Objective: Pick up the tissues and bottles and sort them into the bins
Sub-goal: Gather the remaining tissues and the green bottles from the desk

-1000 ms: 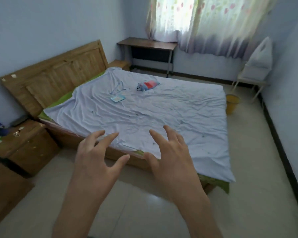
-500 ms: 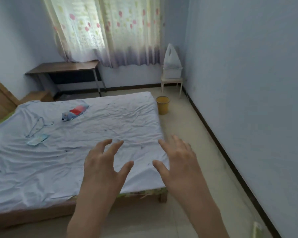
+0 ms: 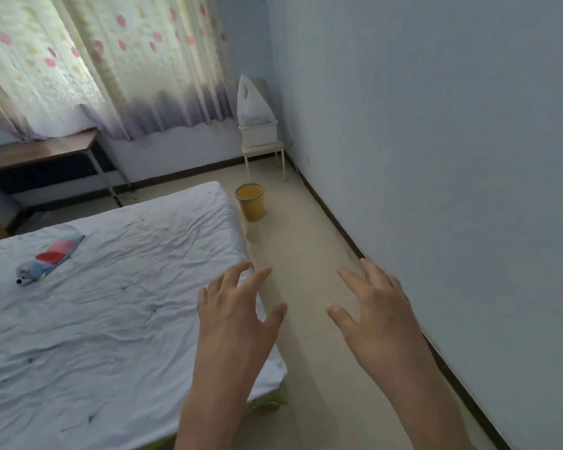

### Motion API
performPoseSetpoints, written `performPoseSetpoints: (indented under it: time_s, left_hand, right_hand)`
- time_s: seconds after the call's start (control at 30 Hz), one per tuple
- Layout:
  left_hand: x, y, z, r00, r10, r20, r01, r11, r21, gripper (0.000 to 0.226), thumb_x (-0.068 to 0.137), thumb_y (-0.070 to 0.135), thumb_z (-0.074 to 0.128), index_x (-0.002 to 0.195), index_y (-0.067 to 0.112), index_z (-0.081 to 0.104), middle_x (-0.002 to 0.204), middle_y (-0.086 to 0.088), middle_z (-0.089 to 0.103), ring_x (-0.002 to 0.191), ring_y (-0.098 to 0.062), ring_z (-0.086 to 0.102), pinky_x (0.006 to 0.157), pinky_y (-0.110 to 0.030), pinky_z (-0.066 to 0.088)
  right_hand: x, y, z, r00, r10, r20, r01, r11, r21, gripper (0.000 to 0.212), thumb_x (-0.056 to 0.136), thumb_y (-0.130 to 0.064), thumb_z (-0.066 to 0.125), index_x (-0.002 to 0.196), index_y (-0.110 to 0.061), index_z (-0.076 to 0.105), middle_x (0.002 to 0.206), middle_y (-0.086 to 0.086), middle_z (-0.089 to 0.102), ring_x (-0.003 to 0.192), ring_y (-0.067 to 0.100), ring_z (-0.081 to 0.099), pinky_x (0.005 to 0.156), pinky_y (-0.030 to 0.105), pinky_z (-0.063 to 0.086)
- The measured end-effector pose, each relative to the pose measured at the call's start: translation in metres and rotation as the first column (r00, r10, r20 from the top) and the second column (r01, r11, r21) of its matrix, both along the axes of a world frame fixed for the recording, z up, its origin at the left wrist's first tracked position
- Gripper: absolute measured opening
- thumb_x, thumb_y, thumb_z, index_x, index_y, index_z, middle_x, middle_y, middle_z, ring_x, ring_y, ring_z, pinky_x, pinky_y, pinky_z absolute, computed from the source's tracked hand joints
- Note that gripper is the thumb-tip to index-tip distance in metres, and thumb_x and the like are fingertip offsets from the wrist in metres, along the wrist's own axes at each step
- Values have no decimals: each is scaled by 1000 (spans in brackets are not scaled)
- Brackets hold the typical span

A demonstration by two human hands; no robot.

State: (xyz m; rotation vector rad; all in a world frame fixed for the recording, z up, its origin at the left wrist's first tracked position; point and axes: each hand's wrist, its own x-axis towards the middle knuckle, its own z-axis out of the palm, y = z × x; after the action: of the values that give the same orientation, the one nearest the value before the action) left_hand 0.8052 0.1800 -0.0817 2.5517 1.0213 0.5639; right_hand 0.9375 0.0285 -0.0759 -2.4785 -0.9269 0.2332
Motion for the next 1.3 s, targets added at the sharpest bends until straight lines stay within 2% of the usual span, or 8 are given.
performPoseSetpoints:
  time_s: [0.23, 0.5, 0.73, 0.83, 0.97, 1.13, 1.2, 1.3]
  left_hand:
    - [116, 45, -27, 991, 0, -134, -7, 999, -50, 69, 90, 63, 68, 153, 48, 44, 165, 15, 32, 153, -20, 29, 124, -55, 22]
    - [285, 138, -11, 998, 46, -44, -48, 998, -49, 74, 91, 64, 66, 156, 48, 35, 166, 14, 29, 154, -20, 25, 126, -56, 21]
    - [373, 208, -8, 989, 131, 64, -126, 989, -72, 78, 84, 62, 76, 153, 50, 41, 165, 13, 28, 155, -18, 19, 126, -55, 20]
    - [399, 240, -21, 985, 174, 13, -172, 980, -97, 83, 76, 71, 78, 150, 51, 46, 166, 12, 31, 154, -20, 23, 125, -52, 23]
    - [441, 294, -42, 969, 242, -50, -246, 965, -91, 84, 74, 73, 78, 149, 51, 48, 164, 10, 37, 150, -24, 33, 120, -56, 30]
    - [533, 376, -48, 944, 323, -60, -328, 940, -90, 79, 81, 69, 75, 151, 53, 43, 167, 12, 28, 152, -22, 26, 124, -51, 24]
    - [574, 412, -43, 942, 329, -60, -333, 941, -65, 78, 82, 66, 76, 151, 51, 45, 167, 10, 30, 151, -24, 28, 123, -54, 27]
    - [633, 462, -26, 944, 331, -6, -330, 942, -61, 73, 81, 63, 78, 148, 51, 50, 167, 10, 31, 152, -25, 28, 122, -54, 29]
  right_hand:
    - [106, 39, -25, 1000, -24, -17, 23, 999, -42, 63, 101, -51, 59, 158, -36, 39, 168, 0, 27, 155, 20, 19, 127, 39, 24]
    - [281, 143, 9, 997, 5, 72, -8, 999, 51, 61, 102, -47, 58, 158, -34, 39, 168, -2, 26, 155, 17, 16, 125, 38, 26]
    - [386, 215, -5, 1000, -10, -5, 10, 999, 38, 57, 100, -43, 62, 154, -30, 48, 164, 0, 36, 151, 19, 27, 121, 39, 31]
    - [430, 249, -14, 1000, 2, -29, -1, 1000, 22, 56, 100, -41, 63, 153, -28, 49, 164, 1, 37, 151, 21, 28, 119, 39, 32]
    - [494, 306, -28, 999, 38, -34, -37, 999, 32, 55, 99, -40, 65, 152, -26, 53, 163, 3, 39, 149, 22, 31, 119, 40, 33]
    - [592, 401, -43, 992, 125, -23, -121, 981, 150, 50, 97, -35, 69, 145, -24, 61, 157, 5, 48, 146, 25, 39, 119, 43, 35]
    - [640, 439, -38, 989, 144, -8, -141, 976, 164, 52, 97, -36, 68, 147, -24, 59, 158, 6, 47, 146, 26, 39, 119, 43, 34]
    - [703, 490, -16, 984, 176, 0, -172, 964, 205, 60, 100, -38, 63, 157, -31, 44, 163, 1, 39, 149, 22, 33, 118, 38, 33]
